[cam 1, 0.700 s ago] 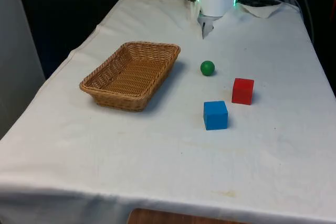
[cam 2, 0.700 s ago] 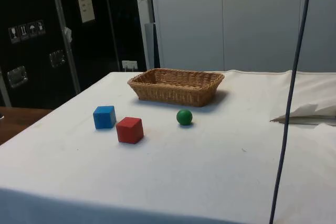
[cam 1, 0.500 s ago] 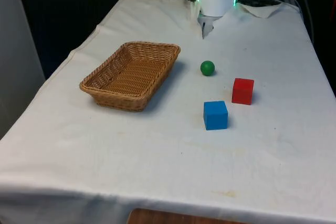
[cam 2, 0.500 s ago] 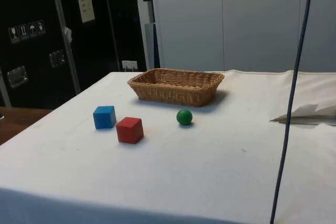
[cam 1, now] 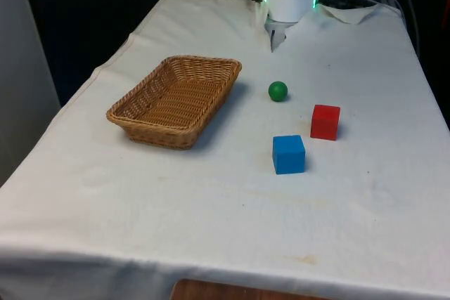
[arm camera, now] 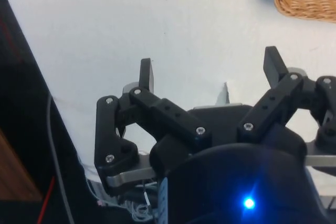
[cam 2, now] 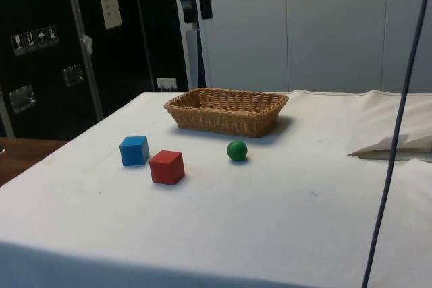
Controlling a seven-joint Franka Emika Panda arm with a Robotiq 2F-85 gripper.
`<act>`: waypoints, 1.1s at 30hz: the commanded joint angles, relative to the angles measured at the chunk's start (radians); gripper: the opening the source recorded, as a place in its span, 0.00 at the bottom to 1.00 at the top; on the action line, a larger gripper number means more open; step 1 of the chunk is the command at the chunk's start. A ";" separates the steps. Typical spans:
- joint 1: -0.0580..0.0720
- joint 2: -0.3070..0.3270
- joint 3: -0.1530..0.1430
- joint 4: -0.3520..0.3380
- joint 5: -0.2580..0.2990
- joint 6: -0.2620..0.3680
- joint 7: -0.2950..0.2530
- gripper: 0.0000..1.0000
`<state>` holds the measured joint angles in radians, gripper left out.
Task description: Place all non-red objects into the basket.
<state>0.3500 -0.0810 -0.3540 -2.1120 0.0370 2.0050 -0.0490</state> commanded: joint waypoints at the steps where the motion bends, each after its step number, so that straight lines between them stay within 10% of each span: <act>1: 0.000 -0.020 0.002 -0.031 -0.011 0.034 0.007 1.00; 33: 0.000 -0.033 0.002 -0.347 -0.006 0.402 -0.035 1.00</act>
<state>0.3490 -0.1160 -0.3530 -2.4490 0.0310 2.3840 -0.0830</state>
